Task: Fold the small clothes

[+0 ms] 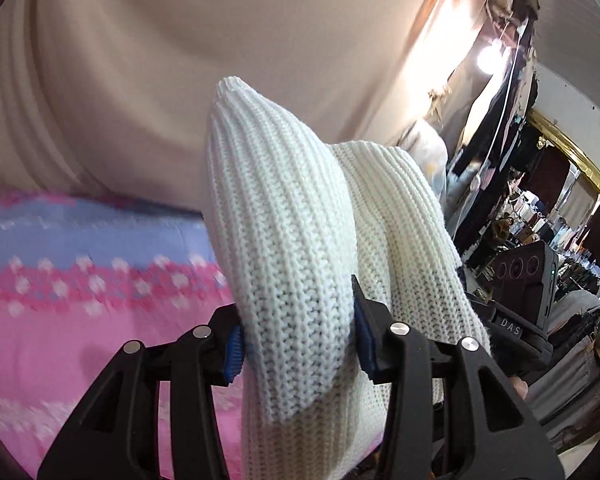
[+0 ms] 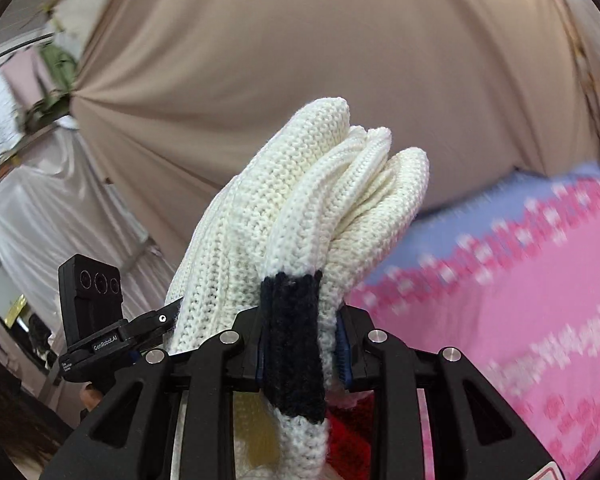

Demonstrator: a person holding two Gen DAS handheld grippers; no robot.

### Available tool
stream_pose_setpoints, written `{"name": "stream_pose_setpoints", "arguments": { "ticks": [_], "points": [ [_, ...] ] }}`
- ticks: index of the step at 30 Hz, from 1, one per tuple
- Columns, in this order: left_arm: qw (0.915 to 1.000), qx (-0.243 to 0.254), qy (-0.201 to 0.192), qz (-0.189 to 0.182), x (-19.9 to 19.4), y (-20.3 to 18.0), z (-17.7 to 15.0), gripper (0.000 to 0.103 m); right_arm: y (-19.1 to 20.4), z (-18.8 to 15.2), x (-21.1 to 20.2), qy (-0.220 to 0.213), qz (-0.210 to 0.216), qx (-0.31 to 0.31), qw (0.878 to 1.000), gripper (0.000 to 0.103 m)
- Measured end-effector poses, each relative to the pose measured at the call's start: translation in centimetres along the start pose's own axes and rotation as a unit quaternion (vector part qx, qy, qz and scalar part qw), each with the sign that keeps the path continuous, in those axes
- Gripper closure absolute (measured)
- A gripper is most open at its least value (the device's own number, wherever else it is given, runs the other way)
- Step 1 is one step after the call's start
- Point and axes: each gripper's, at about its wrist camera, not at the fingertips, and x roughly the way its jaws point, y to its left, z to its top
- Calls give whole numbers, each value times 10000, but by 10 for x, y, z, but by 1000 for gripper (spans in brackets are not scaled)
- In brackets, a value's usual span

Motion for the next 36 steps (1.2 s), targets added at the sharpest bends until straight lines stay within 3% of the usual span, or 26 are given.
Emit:
{"name": "stream_pose_setpoints", "arguments": {
  "ticks": [3,5,7,9,11,12,13,14,16,18,20,22,23,25,26,27,28,29,30,31,33,34,36],
  "points": [
    [9996,-18,-141,260,-24,35,11,58,35,9,31,-84,215,-195,9995,76],
    [9987,-226,10,454,-23,73,4,56,40,2,66,95,280,-105,9995,75],
    [9966,-531,238,582,-10,115,-15,47,30,-18,107,440,241,67,9987,69],
    [9889,-1037,552,915,13,173,-56,40,3,-54,156,916,-17,311,9953,63],
    [9648,-1619,1075,1771,37,233,-114,44,-34,-102,191,1332,-709,516,9872,59],
    [9514,-1875,1322,2054,41,253,-136,50,-51,-123,203,1544,-1092,646,9798,59],
    [9428,-2065,1447,2179,39,263,-150,52,-71,-148,211,1861,-1477,904,9671,68],
    [9386,-2277,1434,2158,33,269,-165,52,-83,-166,211,2044,-1536,1237,9588,75],
    [9428,-2220,1279,2132,21,261,-173,50,-80,-179,197,1976,-1198,1551,9605,75],
    [9478,-1955,1304,2156,26,249,-167,43,-59,-174,191,1924,-1184,1152,9673,68],
    [9491,-1683,1437,2240,40,240,-161,32,-35,-163,202,2042,-1208,601,9696,42],
    [9475,-1460,1548,2388,60,238,-164,20,-27,-161,227,2185,-1304,214,9669,25],
    [9449,-1443,1626,2447,71,241,-168,18,-30,-165,241,2253,-1478,66,9630,25],
    [9392,-1715,1767,2392,87,256,-181,16,-43,-181,268,2643,-2068,-127,9419,24],
    [9326,-2007,1850,2360,94,268,-190,17,-53,-192,279,2884,-2058,21,9351,24],
    [9284,-2272,1885,2256,98,280,-197,40,-61,-200,284,3023,-1899,267,9337,26],
    [9254,-2491,1943,2094,102,288,-201,56,-72,-210,290,3166,-1643,681,9318,42],
    [9218,-2710,2008,1913,104,296,-201,60,-80,-216,294,3198,-1490,1013,9302,51],
    [9229,-2762,1967,1827,100,296,-195,75,-84,-217,293,3109,-1474,1238,9307,56],
    [9295,-2623,1930,1732,93,291,-184,80,-82,-214,291,3064,-1393,1371,9316,66],
    [9408,-2285,1871,1666,80,281,-169,82,-65,-201,277,2907,-1115,1397,9400,76],
    [9433,-2153,1883,1682,75,278,-166,81,-53,-192,264,2755,-854,1359,9478,79],
    [9397,-2164,2042,1686,76,281,-175,80,-41,-184,243,2572,-752,1236,9555,78]
  ]
}}
